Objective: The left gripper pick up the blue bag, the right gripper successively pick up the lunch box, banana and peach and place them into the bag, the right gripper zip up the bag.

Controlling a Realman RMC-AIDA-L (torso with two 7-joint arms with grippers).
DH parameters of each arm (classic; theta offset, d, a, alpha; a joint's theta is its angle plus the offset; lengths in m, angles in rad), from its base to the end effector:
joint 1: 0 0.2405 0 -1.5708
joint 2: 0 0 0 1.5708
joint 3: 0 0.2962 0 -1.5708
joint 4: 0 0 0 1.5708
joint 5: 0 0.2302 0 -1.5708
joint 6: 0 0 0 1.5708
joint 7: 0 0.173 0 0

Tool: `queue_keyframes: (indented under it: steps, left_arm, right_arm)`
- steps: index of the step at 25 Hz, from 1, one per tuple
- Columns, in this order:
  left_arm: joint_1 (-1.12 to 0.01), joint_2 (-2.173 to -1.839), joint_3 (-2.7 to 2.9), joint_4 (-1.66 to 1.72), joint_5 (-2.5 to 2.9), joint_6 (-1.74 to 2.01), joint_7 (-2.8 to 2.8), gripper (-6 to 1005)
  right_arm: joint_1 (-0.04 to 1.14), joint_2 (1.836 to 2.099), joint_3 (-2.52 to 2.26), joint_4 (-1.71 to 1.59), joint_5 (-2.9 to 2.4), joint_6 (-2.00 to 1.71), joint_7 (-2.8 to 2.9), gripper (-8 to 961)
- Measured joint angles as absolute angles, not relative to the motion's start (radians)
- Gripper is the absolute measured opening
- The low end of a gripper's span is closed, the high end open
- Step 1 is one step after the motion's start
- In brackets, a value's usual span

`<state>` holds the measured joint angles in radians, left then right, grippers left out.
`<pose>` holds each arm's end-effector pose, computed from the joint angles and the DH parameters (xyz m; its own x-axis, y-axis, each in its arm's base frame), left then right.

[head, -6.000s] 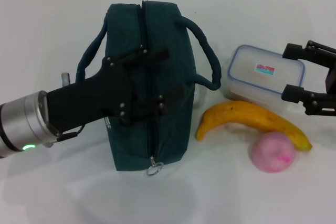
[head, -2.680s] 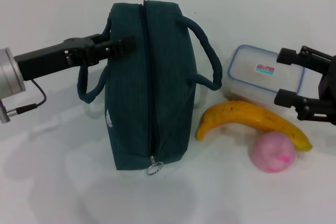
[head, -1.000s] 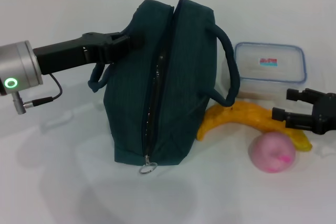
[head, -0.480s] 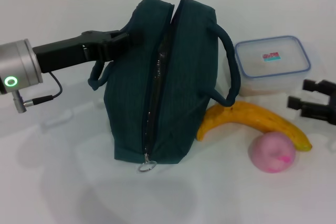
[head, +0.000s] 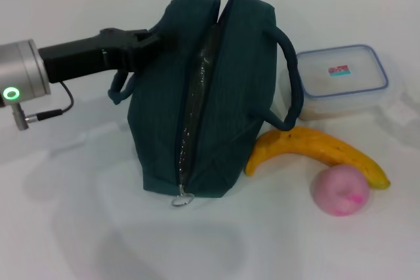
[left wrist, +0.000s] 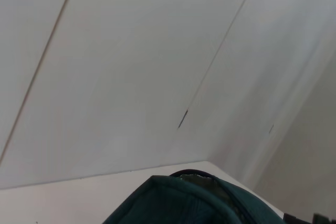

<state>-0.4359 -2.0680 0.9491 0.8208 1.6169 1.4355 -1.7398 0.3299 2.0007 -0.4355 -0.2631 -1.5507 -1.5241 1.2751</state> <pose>-0.2595 0.3924 -0.0161 0.5703 0.4609 0.6799 0.6536 -0.7560 -0.0357 0.3868 0.3271 0.0091 0.2658 -0.2818 -0.9219 -0.8686 -0.4849 -0.1022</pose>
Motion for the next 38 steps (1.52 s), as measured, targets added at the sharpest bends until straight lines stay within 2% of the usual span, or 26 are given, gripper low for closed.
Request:
queue_keyframes:
  steps: [4, 9, 20, 38]
  left_arm:
    - [-0.444, -2.045, 0.949, 0.821, 1.625, 1.436, -1.729, 42]
    - [-0.461, -2.031, 0.951, 0.822, 1.651, 1.437, -1.7, 42]
    - [-0.486, -2.033, 0.956, 0.836, 1.728, 1.443, -1.671, 42]
    - [-0.488, -2.037, 0.957, 0.836, 1.746, 1.445, -1.654, 41]
  right_arm:
    - [0.355, 2.004, -0.346, -0.088, -1.468, -1.486, 1.289, 871]
    - [0.376, 2.011, -0.328, 0.059, -1.381, -1.451, 1.327, 871]
    - [0.446, 2.029, -0.297, 0.195, -1.338, -1.303, 1.487, 870]
    - [0.543, 2.029, -0.261, 0.191, -1.337, -1.164, 1.604, 869]
